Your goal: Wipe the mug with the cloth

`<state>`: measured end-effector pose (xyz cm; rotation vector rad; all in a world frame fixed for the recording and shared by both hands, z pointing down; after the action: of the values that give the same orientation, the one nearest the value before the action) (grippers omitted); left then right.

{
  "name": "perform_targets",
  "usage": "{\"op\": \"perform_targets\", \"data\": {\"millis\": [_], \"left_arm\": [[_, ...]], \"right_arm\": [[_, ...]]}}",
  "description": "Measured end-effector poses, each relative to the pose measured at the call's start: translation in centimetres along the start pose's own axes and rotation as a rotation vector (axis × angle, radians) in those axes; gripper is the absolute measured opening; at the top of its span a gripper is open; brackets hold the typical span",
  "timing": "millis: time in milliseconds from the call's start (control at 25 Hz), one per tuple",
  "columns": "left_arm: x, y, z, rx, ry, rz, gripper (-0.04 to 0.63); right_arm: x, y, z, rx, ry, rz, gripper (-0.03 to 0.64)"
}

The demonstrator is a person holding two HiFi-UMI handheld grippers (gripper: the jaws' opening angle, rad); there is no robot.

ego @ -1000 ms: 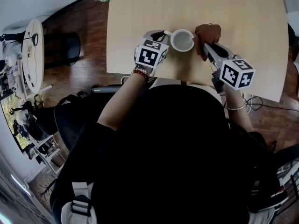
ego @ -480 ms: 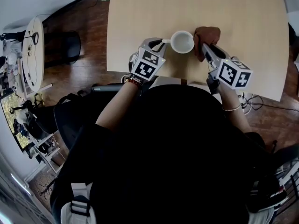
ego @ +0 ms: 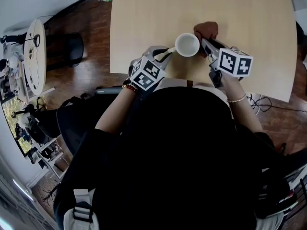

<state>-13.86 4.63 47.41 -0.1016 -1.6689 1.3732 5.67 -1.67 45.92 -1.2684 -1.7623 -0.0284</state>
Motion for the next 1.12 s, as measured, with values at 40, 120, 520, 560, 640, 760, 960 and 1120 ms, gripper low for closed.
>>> {"op": "perform_targets", "data": {"millis": [40, 120, 520, 560, 640, 760, 960, 1120], "left_arm": [[0.0, 0.0, 0.0, -0.002, 0.005, -0.001, 0.063], [0.1, -0.1, -0.2, -0.003, 0.016, -0.002, 0.063], [0.1, 0.4, -1.5, 0.042, 0.021, -0.009, 0.069], [0.0, 0.3, -1.8, 0.06, 0.004, -0.008, 0.071], [0.0, -0.1, -2.2, 0.087, -0.022, -0.006, 0.069], [-0.4, -0.9, -2.7, 0.101, -0.022, -0.013, 0.067], [-2.1, -2.1, -2.6, 0.097, -0.007, -0.024, 0.066], [-3.1, -2.6, -2.7, 0.104, -0.017, -0.02, 0.066]], "right_arm": [[0.1, -0.4, -0.3, 0.006, 0.017, 0.015, 0.048], [0.5, -1.1, -0.9, 0.025, 0.049, 0.048, 0.048], [-0.2, -4.3, -1.7, 0.067, 0.149, 0.127, 0.048], [-0.5, -4.6, -1.7, 0.052, 0.141, 0.113, 0.046], [-1.3, -5.2, -1.6, 0.016, 0.116, 0.078, 0.046], [-2.5, -5.3, -1.7, -0.03, 0.095, 0.042, 0.048], [-4.3, -2.3, -2.3, -0.123, 0.006, -0.031, 0.048], [-5.0, 1.9, -3.0, -0.134, -0.101, -0.071, 0.048]]}}
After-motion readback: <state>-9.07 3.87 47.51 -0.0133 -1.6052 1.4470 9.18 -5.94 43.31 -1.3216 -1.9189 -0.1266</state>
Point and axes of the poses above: the fingertips, and each gripper's own axes: y backward along the fingers, z to its left, x out of its underside, the point moved 6 cm from there along y, backward along the fingers, and after that the axes turned 12 degrees about y, right-handed, at the moved point
